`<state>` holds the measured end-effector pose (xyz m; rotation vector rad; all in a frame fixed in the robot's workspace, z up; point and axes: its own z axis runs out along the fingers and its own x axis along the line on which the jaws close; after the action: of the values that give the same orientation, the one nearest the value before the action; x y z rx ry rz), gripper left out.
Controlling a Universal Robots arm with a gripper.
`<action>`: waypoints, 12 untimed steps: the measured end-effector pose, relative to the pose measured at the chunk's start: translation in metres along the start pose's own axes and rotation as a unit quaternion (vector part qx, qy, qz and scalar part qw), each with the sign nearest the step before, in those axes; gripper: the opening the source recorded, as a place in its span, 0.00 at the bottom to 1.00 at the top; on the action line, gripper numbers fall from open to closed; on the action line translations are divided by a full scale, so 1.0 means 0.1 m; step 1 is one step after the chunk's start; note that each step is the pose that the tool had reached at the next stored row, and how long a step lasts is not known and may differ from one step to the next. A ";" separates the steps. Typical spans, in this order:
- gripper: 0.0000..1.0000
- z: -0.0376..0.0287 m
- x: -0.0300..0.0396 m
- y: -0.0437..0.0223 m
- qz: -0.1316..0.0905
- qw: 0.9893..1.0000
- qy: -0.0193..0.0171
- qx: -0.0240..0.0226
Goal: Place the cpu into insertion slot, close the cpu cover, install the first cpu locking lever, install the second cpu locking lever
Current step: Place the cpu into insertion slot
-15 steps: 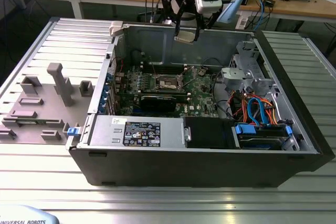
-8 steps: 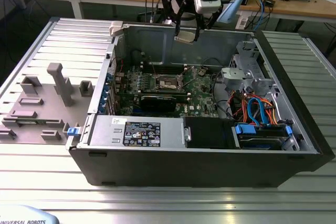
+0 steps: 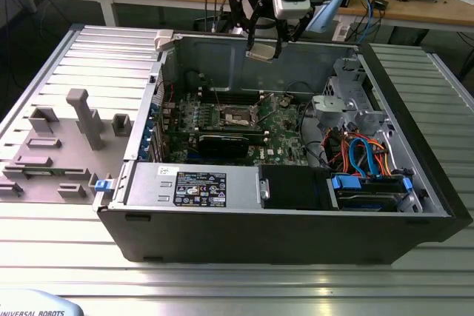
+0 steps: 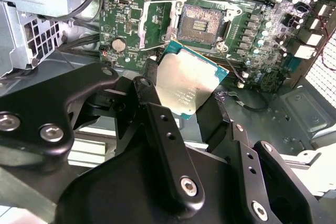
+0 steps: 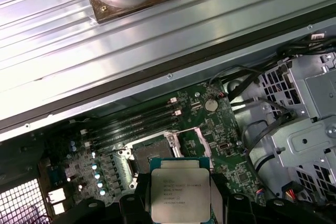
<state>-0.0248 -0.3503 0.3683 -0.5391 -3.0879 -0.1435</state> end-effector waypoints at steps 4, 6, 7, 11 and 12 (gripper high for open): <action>0.54 0.000 0.000 0.000 0.007 1.000 -0.001 0.000; 0.54 0.000 0.000 0.000 0.009 1.000 -0.001 0.000; 0.54 0.000 0.000 0.000 0.010 1.000 -0.001 0.000; 0.54 0.000 0.000 0.000 0.015 1.000 -0.001 0.000; 0.54 0.000 0.000 0.000 0.016 1.000 -0.001 0.000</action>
<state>-0.0249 -0.3503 0.3683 -0.5890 -3.0803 -0.1436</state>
